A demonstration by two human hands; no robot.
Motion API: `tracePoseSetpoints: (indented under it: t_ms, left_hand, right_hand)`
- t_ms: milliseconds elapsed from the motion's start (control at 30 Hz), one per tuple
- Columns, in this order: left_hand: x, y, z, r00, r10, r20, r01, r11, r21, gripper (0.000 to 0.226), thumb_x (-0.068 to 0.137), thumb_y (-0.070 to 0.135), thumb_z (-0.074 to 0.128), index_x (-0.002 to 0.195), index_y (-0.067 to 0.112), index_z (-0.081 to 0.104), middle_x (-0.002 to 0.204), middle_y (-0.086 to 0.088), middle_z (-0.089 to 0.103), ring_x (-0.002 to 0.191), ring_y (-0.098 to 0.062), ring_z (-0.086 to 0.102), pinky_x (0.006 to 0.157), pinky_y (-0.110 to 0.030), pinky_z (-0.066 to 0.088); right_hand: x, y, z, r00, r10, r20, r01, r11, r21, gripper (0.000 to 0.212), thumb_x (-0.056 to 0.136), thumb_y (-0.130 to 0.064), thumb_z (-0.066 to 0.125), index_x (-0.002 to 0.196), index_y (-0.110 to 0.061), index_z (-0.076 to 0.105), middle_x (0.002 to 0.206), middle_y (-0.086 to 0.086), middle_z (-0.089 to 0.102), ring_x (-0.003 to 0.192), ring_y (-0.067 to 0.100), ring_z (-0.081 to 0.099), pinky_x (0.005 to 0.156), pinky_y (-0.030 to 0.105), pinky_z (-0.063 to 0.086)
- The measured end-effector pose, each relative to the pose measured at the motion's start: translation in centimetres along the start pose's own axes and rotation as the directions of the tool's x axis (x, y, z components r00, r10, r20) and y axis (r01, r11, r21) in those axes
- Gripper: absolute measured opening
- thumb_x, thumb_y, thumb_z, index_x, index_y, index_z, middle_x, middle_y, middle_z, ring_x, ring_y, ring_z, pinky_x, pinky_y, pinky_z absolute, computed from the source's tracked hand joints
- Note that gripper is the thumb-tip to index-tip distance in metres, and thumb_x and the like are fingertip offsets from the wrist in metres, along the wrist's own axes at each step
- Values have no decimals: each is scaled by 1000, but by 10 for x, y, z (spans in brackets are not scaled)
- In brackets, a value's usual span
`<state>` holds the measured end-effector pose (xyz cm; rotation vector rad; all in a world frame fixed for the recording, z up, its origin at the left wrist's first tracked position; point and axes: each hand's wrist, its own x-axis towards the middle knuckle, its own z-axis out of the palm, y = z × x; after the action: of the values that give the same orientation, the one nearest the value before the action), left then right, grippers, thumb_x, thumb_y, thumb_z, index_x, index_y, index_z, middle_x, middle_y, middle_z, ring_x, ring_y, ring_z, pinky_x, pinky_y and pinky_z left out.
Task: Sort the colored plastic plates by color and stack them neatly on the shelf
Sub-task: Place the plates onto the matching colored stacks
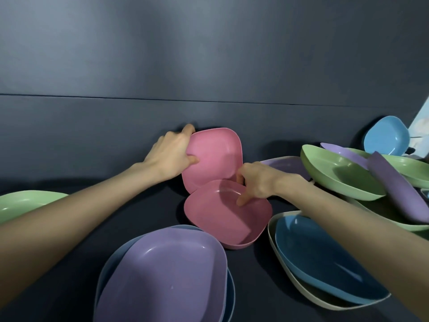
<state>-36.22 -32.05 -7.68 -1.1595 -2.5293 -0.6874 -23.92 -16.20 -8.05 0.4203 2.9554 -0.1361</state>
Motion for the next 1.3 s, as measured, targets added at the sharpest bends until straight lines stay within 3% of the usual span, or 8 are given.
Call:
tracePoseSetpoints:
  t_ms: [167, 333, 533, 700, 800, 933, 1033, 1300]
  left_hand:
    - [-3, -6, -1, 999, -27, -21, 26, 999, -46, 54, 78, 27, 72, 119, 8, 42, 86, -13, 57, 85, -42, 57, 72, -44, 49]
    - [-6, -11, -7, 995, -60, -82, 51, 993, -110, 58, 79, 28, 72, 124, 9, 41, 93, -18, 62, 89, -43, 57, 71, -41, 47]
    - [-10, -11, -25, 979, -105, -174, 71, 980, -187, 50, 79, 28, 73, 115, 9, 43, 94, -18, 62, 89, -42, 56, 73, -43, 49]
    - [-21, -6, -48, 958, -152, -245, 88, 964, -251, 54, 78, 26, 73, 120, 8, 44, 109, -15, 62, 101, -40, 54, 79, -41, 46]
    - [-36, -4, -64, 946, -174, -275, 100, 960, -262, 51, 78, 26, 74, 116, 7, 45, 108, -14, 62, 102, -38, 53, 75, -37, 43]
    - [-65, -2, -86, 926, -204, -318, 109, 950, -292, 48, 78, 25, 75, 113, 6, 47, 102, -8, 61, 97, -31, 52, 71, -31, 36]
    - [-94, 3, -103, 904, -236, -358, 106, 932, -348, 45, 76, 22, 76, 112, 8, 52, 96, 0, 59, 88, -22, 51, 71, -26, 36]
    - [-197, 7, -139, 831, -379, -408, 142, 853, -503, 29, 77, 13, 74, 102, 19, 61, 87, 6, 65, 87, -22, 61, 78, -32, 48]
  right_hand:
    - [1, -2, 1, 996, -2, -93, -2, 999, -33, 27, 69, -28, 79, 71, -16, 55, 81, 2, 60, 77, 22, 53, 66, 28, 40]
    - [-6, -1, -15, 975, 12, -223, 35, 978, 206, 25, 70, -20, 76, 76, -1, 61, 67, 2, 54, 67, 19, 47, 58, 29, 40]
    - [-23, -3, -30, 894, 62, -444, 146, 896, 419, 16, 80, -14, 64, 71, -18, 51, 58, -6, 54, 54, 11, 48, 43, 10, 35]
    - [-38, -9, -38, 811, 121, -572, 219, 845, 488, 4, 87, -14, 57, 91, -16, 56, 82, 5, 66, 76, 22, 58, 59, 26, 41]
    - [-51, -15, -46, 754, 157, -637, 242, 836, 492, 16, 91, -15, 53, 106, -13, 57, 90, 0, 62, 85, 22, 54, 64, 23, 34]
    - [-71, -30, -51, 720, 161, -676, 272, 830, 487, 13, 93, -12, 44, 88, -6, 55, 74, 2, 54, 72, 24, 45, 54, 32, 24]
    - [-92, -43, -50, 712, 165, -683, 308, 800, 514, 26, 90, -10, 44, 64, -9, 42, 60, 2, 42, 58, 20, 35, 47, 23, 25]
    - [-136, -90, -23, 782, 155, -603, 429, 569, 702, 16, 88, -18, 54, 84, -4, 61, 79, 8, 63, 73, 23, 52, 67, 34, 43]
